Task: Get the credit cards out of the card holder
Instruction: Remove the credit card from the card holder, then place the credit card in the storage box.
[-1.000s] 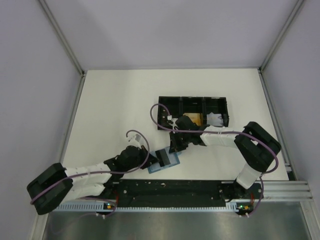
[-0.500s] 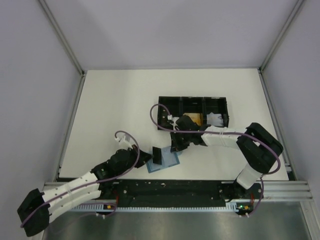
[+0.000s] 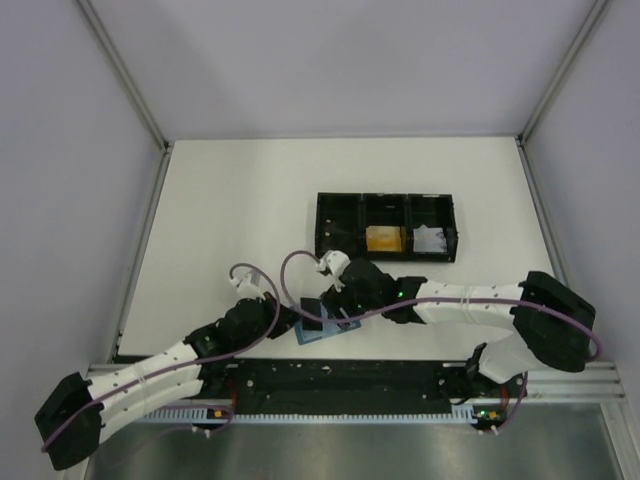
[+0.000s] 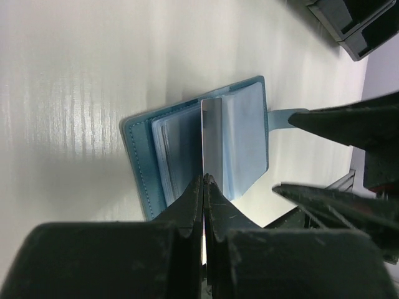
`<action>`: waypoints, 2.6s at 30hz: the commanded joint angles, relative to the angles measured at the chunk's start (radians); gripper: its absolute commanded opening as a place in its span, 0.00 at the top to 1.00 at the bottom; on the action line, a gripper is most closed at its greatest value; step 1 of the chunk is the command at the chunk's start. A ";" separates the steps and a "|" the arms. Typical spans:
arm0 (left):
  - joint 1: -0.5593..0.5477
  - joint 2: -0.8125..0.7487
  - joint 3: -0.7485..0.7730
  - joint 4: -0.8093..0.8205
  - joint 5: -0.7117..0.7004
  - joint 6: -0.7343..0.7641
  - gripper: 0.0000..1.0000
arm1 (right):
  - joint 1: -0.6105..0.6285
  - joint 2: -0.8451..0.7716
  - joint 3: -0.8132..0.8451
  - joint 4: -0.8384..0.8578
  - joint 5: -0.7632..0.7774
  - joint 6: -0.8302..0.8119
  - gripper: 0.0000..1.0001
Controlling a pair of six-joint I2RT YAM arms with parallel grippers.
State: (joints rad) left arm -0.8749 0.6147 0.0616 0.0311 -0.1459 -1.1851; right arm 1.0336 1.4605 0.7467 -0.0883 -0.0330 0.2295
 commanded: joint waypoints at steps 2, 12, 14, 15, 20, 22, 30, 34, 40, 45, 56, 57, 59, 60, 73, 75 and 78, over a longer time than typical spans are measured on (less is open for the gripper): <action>0.004 0.008 -0.020 0.059 0.009 -0.038 1.00 | 0.169 -0.071 -0.038 0.171 0.247 -0.211 0.31; 0.004 -0.013 -0.014 0.058 0.016 -0.059 1.00 | 0.391 0.079 -0.012 0.334 0.449 -0.409 0.32; 0.004 -0.016 -0.014 0.058 0.014 -0.059 1.00 | 0.419 0.121 0.008 0.346 0.472 -0.426 0.33; 0.004 -0.016 -0.013 0.056 0.014 -0.061 1.00 | 0.428 0.145 0.020 0.349 0.479 -0.433 0.34; 0.004 -0.024 -0.016 0.056 0.020 -0.068 1.00 | 0.460 0.224 0.042 0.401 0.557 -0.449 0.38; 0.004 -0.026 -0.017 0.056 0.025 -0.068 1.00 | 0.465 0.241 0.042 0.424 0.585 -0.458 0.40; 0.004 -0.039 -0.020 0.053 0.031 -0.079 1.00 | 0.467 0.264 0.028 0.486 0.656 -0.472 0.65; 0.004 -0.050 -0.019 0.046 0.028 -0.076 1.00 | 0.468 0.247 0.026 0.472 0.647 -0.467 0.84; 0.004 -0.090 0.001 0.012 0.025 -0.051 1.00 | 0.467 0.187 0.017 0.443 0.639 -0.460 1.00; 0.004 -0.182 0.056 -0.083 -0.020 0.069 0.71 | 0.467 0.097 0.005 0.371 0.625 -0.463 1.00; 0.004 -0.319 0.337 -0.194 0.092 0.857 0.19 | 0.436 -0.184 -0.004 0.147 0.507 -0.470 1.00; 0.004 -0.314 0.363 -0.198 0.133 0.927 0.18 | 0.433 -0.204 -0.003 0.131 0.492 -0.476 1.00; 0.004 -0.293 0.409 -0.207 0.205 1.028 0.17 | 0.428 -0.233 0.005 0.096 0.466 -0.490 1.00; 0.004 -0.285 0.429 -0.206 0.256 1.083 0.17 | 0.427 -0.244 0.009 0.091 0.460 -0.496 1.00; 0.004 -0.115 0.544 -0.385 0.709 1.699 0.23 | 0.425 -0.359 0.056 -0.033 0.409 -0.552 1.00; 0.004 -0.089 0.547 -0.376 0.721 1.737 0.24 | 0.427 -0.371 0.065 -0.037 0.397 -0.558 1.00; 0.004 -0.041 0.572 -0.370 0.767 1.775 0.31 | 0.427 -0.384 0.075 -0.042 0.384 -0.565 1.00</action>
State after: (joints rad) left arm -0.8696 0.5259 0.5858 -0.3550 0.5217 0.4454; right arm 1.4696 1.1191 0.7574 -0.1314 0.3847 -0.3141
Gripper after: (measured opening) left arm 0.733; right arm 0.006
